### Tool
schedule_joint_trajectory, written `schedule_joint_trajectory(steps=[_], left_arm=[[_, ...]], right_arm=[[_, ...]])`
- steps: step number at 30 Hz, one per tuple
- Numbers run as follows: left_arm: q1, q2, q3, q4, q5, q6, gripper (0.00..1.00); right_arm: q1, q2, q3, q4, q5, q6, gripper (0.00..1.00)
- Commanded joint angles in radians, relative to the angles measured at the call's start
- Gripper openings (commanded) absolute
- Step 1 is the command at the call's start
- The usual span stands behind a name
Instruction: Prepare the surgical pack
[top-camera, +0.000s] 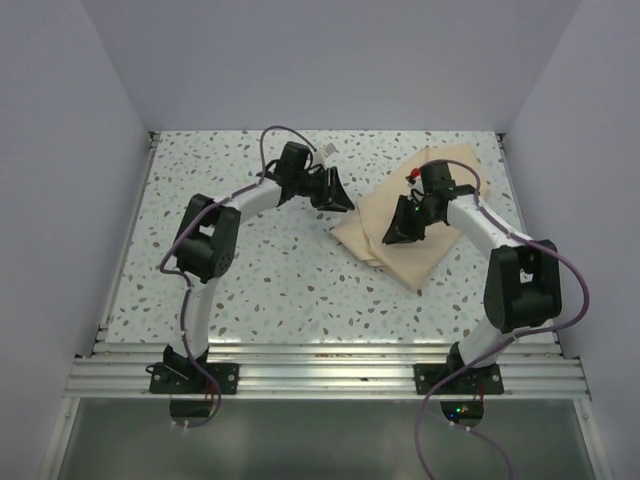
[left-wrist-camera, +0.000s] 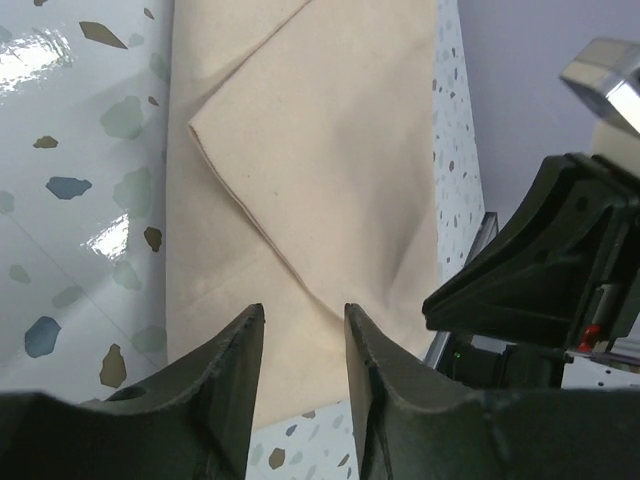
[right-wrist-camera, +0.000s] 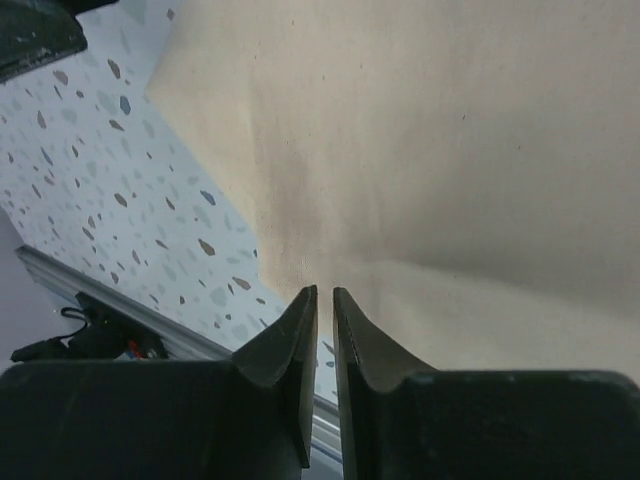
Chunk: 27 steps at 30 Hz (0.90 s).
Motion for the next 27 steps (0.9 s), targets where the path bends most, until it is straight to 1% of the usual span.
schedule_joint_trajectory(steps=[1,2,3,5,7,10,11,14,16,17,20,21,22,23,25,26,27], left_arm=[[-0.007,-0.044,-0.041,0.127,0.038,-0.064,0.40],[-0.017,-0.047,-0.043,0.129,0.043,-0.069,0.34],[-0.025,-0.051,-0.043,0.129,0.043,-0.069,0.32],[-0.051,-0.054,-0.042,0.131,0.044,-0.073,0.26],[-0.068,-0.054,-0.042,0.166,0.052,-0.084,0.21],[-0.097,-0.061,-0.049,0.172,0.052,-0.089,0.18],[-0.105,-0.062,-0.049,0.172,0.054,-0.089,0.17],[-0.117,-0.068,-0.049,0.183,0.060,-0.089,0.17],[-0.125,-0.064,-0.049,0.189,0.066,-0.090,0.17],[-0.137,-0.061,-0.049,0.198,0.074,-0.093,0.17],[-0.156,-0.033,-0.045,0.204,0.083,-0.095,0.17],[-0.160,-0.013,-0.034,0.203,0.086,-0.095,0.18],[-0.160,-0.002,-0.028,0.201,0.086,-0.092,0.18],[-0.162,0.007,-0.020,0.192,0.083,-0.090,0.19],[-0.159,0.039,0.027,0.164,0.077,-0.060,0.20],[-0.159,0.051,0.052,0.096,0.058,-0.040,0.21],[-0.159,0.067,0.087,0.077,0.049,-0.023,0.22]], right_arm=[[-0.002,-0.041,-0.055,0.062,-0.144,-0.033,0.15],[-0.002,-0.041,-0.071,0.063,-0.145,-0.034,0.13],[-0.002,-0.043,-0.107,0.066,-0.150,-0.033,0.11],[-0.003,-0.046,-0.146,0.080,-0.138,-0.034,0.11],[-0.005,-0.041,-0.187,0.081,-0.129,-0.042,0.11],[-0.011,-0.024,-0.236,0.095,-0.132,-0.048,0.08],[-0.011,-0.021,-0.241,0.089,-0.136,-0.050,0.05],[-0.049,-0.079,-0.249,0.094,-0.121,-0.034,0.04],[-0.083,-0.122,-0.209,0.077,-0.112,-0.024,0.04],[-0.118,-0.130,-0.189,0.046,-0.086,-0.025,0.04],[-0.174,-0.141,-0.109,-0.021,0.009,-0.050,0.04],[-0.213,-0.141,-0.077,-0.037,0.107,-0.050,0.04],[-0.236,-0.132,-0.066,-0.047,0.138,-0.050,0.04],[-0.279,-0.126,-0.057,-0.047,0.151,-0.051,0.04],[-0.299,-0.103,-0.027,-0.037,0.196,-0.065,0.04],[-0.307,-0.092,-0.011,-0.023,0.210,-0.069,0.04],[-0.309,-0.081,0.013,-0.005,0.207,-0.076,0.04]])
